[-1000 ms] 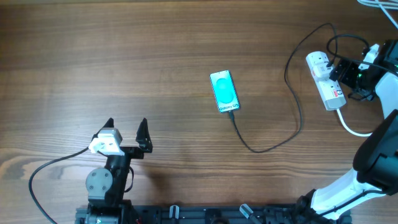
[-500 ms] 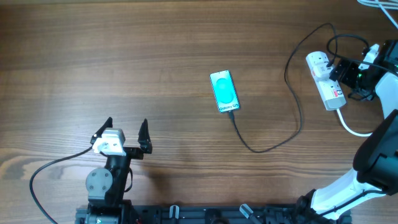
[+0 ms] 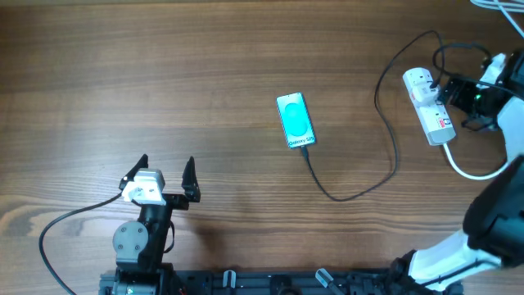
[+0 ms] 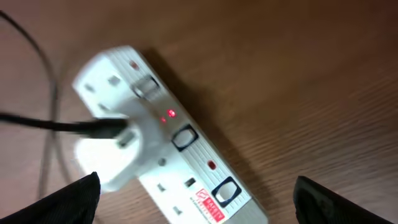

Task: Plug charger to phone and switch on socket

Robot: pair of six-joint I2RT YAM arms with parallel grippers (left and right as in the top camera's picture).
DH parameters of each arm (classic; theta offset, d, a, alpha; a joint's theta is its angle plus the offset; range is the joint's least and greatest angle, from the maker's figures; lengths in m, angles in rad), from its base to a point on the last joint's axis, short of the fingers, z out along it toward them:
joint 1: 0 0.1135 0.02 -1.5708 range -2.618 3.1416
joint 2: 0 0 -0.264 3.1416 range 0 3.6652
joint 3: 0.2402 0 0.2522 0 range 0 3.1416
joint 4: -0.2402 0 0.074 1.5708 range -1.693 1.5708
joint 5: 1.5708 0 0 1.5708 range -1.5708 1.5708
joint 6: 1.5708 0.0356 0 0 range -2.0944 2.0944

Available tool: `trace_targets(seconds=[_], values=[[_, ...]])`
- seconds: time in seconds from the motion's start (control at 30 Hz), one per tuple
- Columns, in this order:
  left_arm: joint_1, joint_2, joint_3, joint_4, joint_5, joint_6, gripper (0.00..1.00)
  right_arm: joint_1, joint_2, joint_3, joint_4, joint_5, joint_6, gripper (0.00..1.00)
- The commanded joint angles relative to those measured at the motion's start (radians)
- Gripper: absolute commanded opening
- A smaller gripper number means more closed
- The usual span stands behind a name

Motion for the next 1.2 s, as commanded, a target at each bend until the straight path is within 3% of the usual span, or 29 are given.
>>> trace_targets(seconds=[0.0, 0.37, 0.53, 0.63, 0.73, 0.93, 1.17], values=[[-0.004, -0.012, -0.008, -0.001, -0.016, 0.020, 1.00, 0.006, -0.154, 0.012, 0.002, 0.014, 0.011, 1.00], [-0.004, -0.012, -0.008, -0.001, -0.016, 0.020, 1.00, 0.174, -0.410, -0.037, 0.004, 0.014, 0.011, 1.00], [-0.004, -0.012, -0.008, -0.001, -0.016, 0.020, 1.00, 0.350, -0.488, -0.332, 0.019, 0.014, 0.011, 1.00], [-0.004, -0.012, -0.008, -0.001, -0.016, 0.020, 1.00, 0.384, -0.515, -0.538, 0.027, 0.014, 0.011, 1.00], [-0.004, -0.012, -0.008, -0.001, -0.016, 0.020, 1.00, 0.388, -0.554, -0.820, 0.135, 0.014, 0.011, 1.00], [-0.004, -0.012, -0.008, -0.001, -0.016, 0.020, 1.00, 0.388, -0.695, -1.292, 0.655, 0.071, 0.011, 1.00], [-0.004, -0.012, -0.008, -0.001, -0.016, 0.020, 1.00, 0.388, -0.856, -1.311, 0.694, 0.116, 0.002, 1.00]])
